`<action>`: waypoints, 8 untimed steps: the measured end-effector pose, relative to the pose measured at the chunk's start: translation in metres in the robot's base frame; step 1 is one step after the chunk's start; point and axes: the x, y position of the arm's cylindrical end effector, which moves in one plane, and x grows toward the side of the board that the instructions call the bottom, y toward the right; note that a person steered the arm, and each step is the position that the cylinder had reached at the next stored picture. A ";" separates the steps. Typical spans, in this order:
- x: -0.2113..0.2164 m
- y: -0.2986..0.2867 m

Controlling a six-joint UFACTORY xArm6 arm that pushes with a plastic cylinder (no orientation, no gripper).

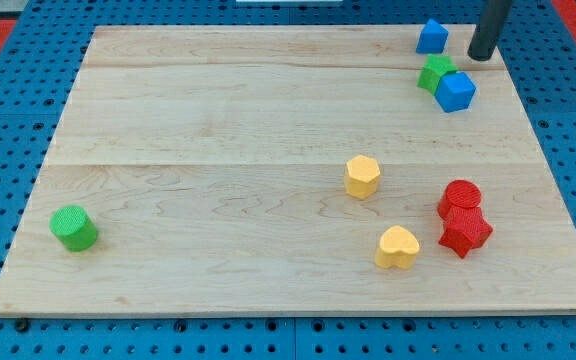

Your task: Place the green star to the right of the green circle

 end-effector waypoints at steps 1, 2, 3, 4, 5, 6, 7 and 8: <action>0.003 -0.051; 0.021 -0.101; 0.039 -0.113; 0.037 -0.079; 0.051 -0.132; 0.073 -0.206; 0.054 -0.203; 0.020 -0.116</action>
